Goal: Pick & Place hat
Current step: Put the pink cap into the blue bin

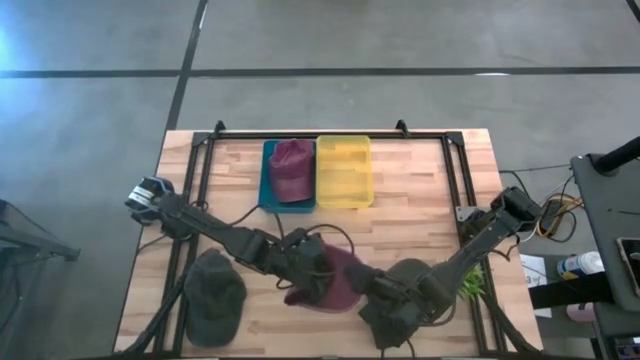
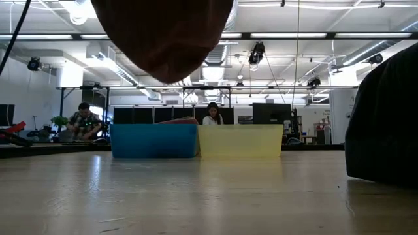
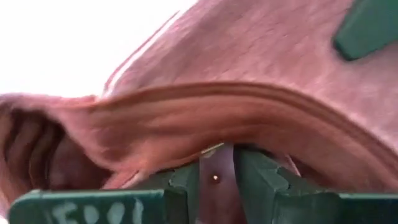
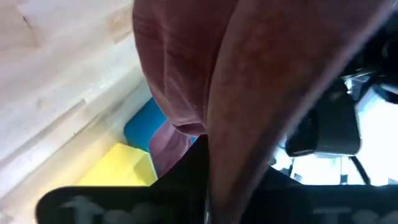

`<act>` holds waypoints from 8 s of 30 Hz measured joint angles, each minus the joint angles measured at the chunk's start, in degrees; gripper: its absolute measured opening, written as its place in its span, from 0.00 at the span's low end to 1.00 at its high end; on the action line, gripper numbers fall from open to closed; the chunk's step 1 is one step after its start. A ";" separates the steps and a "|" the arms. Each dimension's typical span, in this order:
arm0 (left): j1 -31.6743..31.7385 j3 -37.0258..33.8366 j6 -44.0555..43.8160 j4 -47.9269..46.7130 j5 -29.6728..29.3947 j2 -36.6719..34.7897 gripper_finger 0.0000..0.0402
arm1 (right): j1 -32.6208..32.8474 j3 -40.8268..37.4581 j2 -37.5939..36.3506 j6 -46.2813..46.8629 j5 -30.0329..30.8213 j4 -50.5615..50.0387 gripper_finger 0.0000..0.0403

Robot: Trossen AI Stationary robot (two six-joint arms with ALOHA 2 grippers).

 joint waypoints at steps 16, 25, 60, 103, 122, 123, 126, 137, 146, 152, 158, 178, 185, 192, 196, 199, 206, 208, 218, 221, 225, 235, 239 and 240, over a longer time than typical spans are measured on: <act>-0.24 5.13 -7.61 -3.88 2.47 -0.02 0.30 | -0.59 -0.04 -0.97 14.27 -1.26 -2.13 0.25; -0.56 13.19 -10.29 -25.03 2.74 -0.26 0.31 | -2.09 -1.92 0.49 23.13 -9.53 -5.81 0.18; -14.62 33.95 1.09 -38.98 -30.02 -4.90 0.31 | -8.74 -7.51 -5.95 62.13 -3.92 0.81 0.03; -16.20 17.90 -10.29 -65.91 -42.57 -29.48 0.31 | -25.34 -0.13 1.10 32.77 -15.49 26.73 0.03; -4.98 -0.71 -17.55 -40.51 -12.02 -26.60 0.31 | -3.32 -0.42 -3.05 -11.45 3.43 3.89 0.03; -4.40 -1.56 -15.78 -37.06 -10.05 -26.60 0.31 | -2.34 -0.42 -3.05 -12.47 3.37 3.92 0.03; -2.81 -4.45 -10.28 -24.99 -3.02 -26.46 0.31 | -0.48 -0.42 -3.05 -14.08 4.21 4.03 0.03; -2.34 -13.22 -7.49 12.15 6.98 -19.54 0.31 | 3.14 0.31 -3.09 -15.75 9.37 4.85 0.03; -2.36 -9.07 -3.42 20.52 14.80 -7.89 0.31 | 2.77 0.28 -1.16 -18.80 7.01 10.82 0.03; -2.38 -5.12 1.69 16.46 18.39 -6.05 0.31 | 2.76 0.28 1.05 -16.17 6.35 11.55 0.03; -2.23 -4.52 1.14 4.61 24.69 -7.36 0.31 | 1.18 0.28 4.23 -10.04 3.34 11.72 0.03; -2.01 -3.06 -0.55 -12.09 19.45 -20.87 0.31 | -3.52 -0.48 10.73 -4.34 4.72 10.81 0.03; -1.88 -3.93 -5.36 -21.12 0.23 -25.30 0.31 | -2.85 -0.44 14.57 -5.79 5.76 11.70 0.03; 1.63 -15.32 -11.23 -17.50 1.39 -23.77 0.31 | -3.16 -0.39 14.35 -6.04 6.39 12.00 0.03; 3.11 -23.40 -12.04 -9.37 5.10 -22.36 0.31 | -3.25 -0.38 14.47 -5.67 6.36 13.14 0.03; 3.99 -27.88 -13.81 -4.45 5.40 -22.01 0.31 | -3.34 -0.37 14.70 -5.60 6.16 13.36 0.03; 4.37 -33.56 -15.22 3.67 6.73 -21.12 0.31 | -3.45 -0.37 14.70 -3.25 4.34 13.52 0.03; 4.95 -35.24 -14.85 9.60 6.70 -20.19 0.31 | -3.55 -0.39 14.70 -3.47 2.04 14.42 0.03; 6.23 -38.20 -14.68 34.78 15.22 -13.31 0.31 | -4.71 -1.35 14.66 -5.89 0.81 19.32 0.03; 5.85 -37.03 -15.24 33.95 16.92 -12.68 0.31 | -5.43 -2.51 14.59 -5.14 0.63 19.77 0.03; 5.41 -35.78 -14.81 33.73 18.30 -14.05 0.31 | -7.09 -4.84 14.77 -4.91 1.24 19.65 0.03; 4.97 -30.02 -7.63 32.59 16.38 -15.45 0.31 | -8.16 -8.74 14.77 -0.87 -2.73 19.66 0.03; 4.13 -28.09 -5.44 28.92 13.42 -15.76 0.31 | -7.99 -9.31 14.77 2.20 -4.47 19.50 0.03; 3.93 -28.05 -5.51 27.06 13.16 -15.75 0.31 | -7.88 -9.40 14.77 2.53 -4.79 19.63 0.03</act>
